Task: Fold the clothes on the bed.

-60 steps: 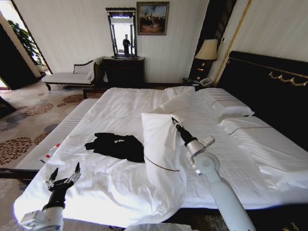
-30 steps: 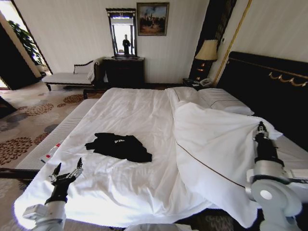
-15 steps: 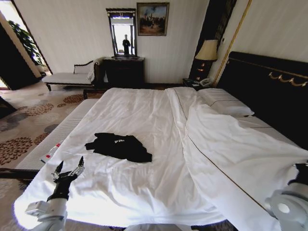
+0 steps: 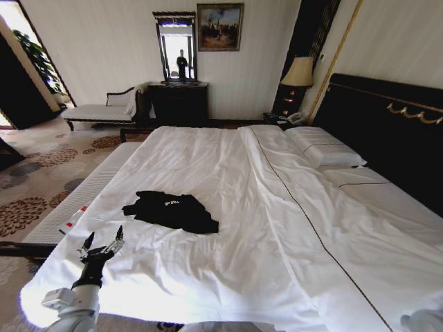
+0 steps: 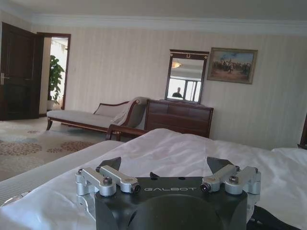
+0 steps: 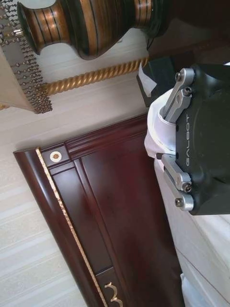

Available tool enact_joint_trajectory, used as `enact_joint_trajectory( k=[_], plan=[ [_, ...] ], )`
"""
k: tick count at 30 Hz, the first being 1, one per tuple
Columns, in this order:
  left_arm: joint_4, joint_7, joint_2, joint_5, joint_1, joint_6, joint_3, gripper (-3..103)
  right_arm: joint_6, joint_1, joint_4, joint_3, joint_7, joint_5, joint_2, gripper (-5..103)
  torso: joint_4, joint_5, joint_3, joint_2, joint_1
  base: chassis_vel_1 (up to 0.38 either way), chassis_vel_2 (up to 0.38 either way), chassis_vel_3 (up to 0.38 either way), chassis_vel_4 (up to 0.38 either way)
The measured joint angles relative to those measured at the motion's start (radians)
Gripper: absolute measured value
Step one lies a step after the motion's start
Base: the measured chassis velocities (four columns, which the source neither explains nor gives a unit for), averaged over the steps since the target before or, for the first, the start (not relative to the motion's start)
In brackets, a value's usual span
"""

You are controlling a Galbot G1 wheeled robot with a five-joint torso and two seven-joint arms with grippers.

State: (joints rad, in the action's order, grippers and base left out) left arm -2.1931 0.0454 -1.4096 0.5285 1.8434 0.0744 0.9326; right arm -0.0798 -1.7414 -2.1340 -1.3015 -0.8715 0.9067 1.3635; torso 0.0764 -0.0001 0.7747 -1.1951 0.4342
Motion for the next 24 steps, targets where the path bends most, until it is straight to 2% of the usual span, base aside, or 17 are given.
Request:
enact_joint_trajectory(
  k=[7, 10, 12, 17, 24],
  plan=[
    [0.011, 0.001, -0.003, 0.001, 0.001, 0.007, 0.000, 100, 0.029, -0.016, 0.041, 0.003, -0.037, 0.013, -0.013, 1, -0.0003, 0.0001, 0.000, 0.000, 0.000, 0.000, 0.000, 0.000, 0.000],
    [0.014, 0.001, -0.004, 0.006, -0.001, 0.009, 0.004, 100, 0.055, -0.053, 0.084, 0.013, -0.070, 0.076, -0.035, 1, -0.0002, 0.0000, 0.000, 0.000, 0.000, 0.000, 0.000, 0.000, 0.000],
    [0.017, 0.001, -0.004, 0.007, -0.003, 0.009, 0.004, 100, 0.059, -0.056, 0.108, 0.026, -0.079, 0.082, -0.035, 1, -0.0002, 0.0000, 0.000, 0.000, 0.000, 0.000, 0.000, 0.000, 0.000],
    [0.027, 0.001, -0.008, 0.003, -0.007, 0.009, -0.004, 100, 0.047, -0.027, 0.203, 0.084, -0.092, 0.040, -0.020, 1, -0.0002, 0.0001, 0.000, 0.000, 0.000, 0.000, 0.000, 0.000, 0.000],
    [0.031, 0.001, -0.003, 0.005, -0.008, 0.009, 0.001, 100, 0.033, 0.010, 0.314, 0.096, -0.107, -0.017, -0.038, 1, -0.0009, 0.0003, 0.000, 0.000, 0.000, 0.000, 0.000, 0.000, 0.000]
  ],
)
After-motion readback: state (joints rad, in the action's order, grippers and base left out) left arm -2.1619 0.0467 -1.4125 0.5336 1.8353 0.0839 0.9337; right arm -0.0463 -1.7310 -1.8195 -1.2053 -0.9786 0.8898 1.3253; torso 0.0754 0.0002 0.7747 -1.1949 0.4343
